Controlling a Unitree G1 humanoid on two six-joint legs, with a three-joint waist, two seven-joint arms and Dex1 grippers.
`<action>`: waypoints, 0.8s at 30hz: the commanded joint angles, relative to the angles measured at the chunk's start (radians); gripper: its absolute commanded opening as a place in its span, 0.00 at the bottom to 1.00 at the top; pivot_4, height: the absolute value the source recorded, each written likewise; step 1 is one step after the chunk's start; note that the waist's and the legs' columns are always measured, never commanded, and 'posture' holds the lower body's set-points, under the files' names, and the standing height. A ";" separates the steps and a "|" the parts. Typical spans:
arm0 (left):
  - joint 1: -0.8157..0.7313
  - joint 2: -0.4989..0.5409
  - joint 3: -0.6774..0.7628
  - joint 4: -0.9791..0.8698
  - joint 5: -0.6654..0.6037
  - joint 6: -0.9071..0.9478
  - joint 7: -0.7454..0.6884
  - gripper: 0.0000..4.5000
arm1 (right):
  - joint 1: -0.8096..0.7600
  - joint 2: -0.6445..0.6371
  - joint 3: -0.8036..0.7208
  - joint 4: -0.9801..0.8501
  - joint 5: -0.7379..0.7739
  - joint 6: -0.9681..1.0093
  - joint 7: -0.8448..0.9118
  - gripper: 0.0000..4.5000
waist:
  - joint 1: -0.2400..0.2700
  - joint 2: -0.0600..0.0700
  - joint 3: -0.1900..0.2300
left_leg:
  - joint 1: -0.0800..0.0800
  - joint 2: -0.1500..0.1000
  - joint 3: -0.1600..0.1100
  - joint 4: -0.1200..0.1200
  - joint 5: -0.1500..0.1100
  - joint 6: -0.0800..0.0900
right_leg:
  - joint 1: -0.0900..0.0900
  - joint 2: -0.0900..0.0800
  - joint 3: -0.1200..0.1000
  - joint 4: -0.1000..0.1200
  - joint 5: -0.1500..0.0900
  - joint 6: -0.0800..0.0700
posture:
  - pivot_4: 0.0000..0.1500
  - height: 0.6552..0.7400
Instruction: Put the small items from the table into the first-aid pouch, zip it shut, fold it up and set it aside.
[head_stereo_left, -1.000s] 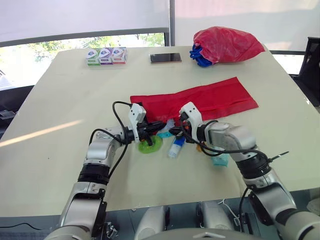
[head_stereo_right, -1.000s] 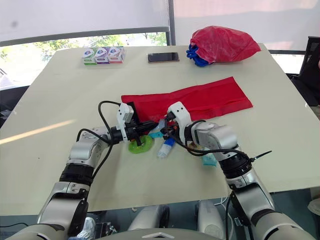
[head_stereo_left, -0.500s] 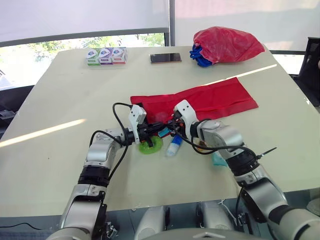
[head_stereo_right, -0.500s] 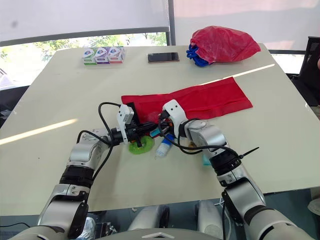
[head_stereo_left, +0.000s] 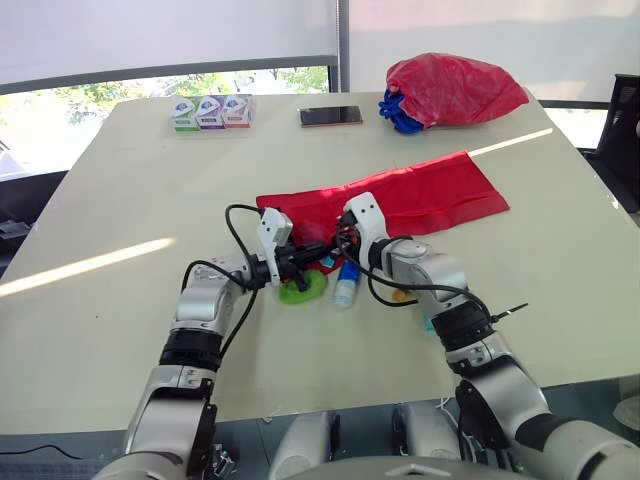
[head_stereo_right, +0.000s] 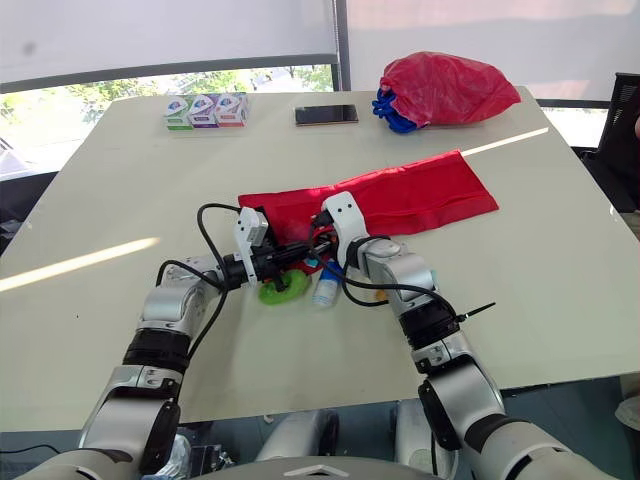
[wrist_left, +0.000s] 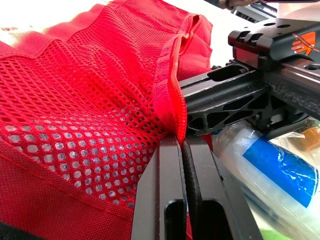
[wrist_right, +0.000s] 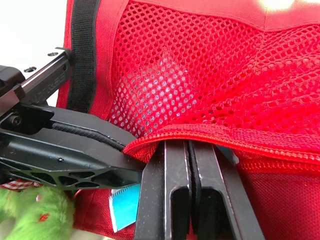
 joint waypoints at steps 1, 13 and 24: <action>-0.012 -0.005 -0.019 0.041 0.012 -0.012 -0.015 0.00 | -0.008 -0.060 0.029 -0.125 0.029 0.077 0.087 0.01 | 0.002 0.000 0.000 | 0.000 0.000 0.000 0.000 0.000 0.000 | 0.000 0.000 0.000 0.000 0.000 0.000 | 1.00 1.00; -0.054 -0.012 -0.017 0.070 0.005 -0.018 -0.037 0.00 | 0.004 -0.116 0.143 -0.213 0.020 0.172 0.149 0.01 | 0.003 0.000 0.000 | 0.000 0.000 -0.001 0.000 0.000 0.000 | 0.000 0.000 -0.001 0.000 0.000 0.000 | 1.00 1.00; -0.039 -0.003 -0.022 0.014 -0.013 0.037 -0.062 0.00 | -0.073 0.011 0.056 0.006 -0.061 -0.068 -0.007 0.01 | -0.004 0.000 0.000 | 0.000 0.000 -0.001 0.000 0.000 0.000 | 0.000 0.000 -0.001 0.000 0.000 0.000 | 1.00 1.00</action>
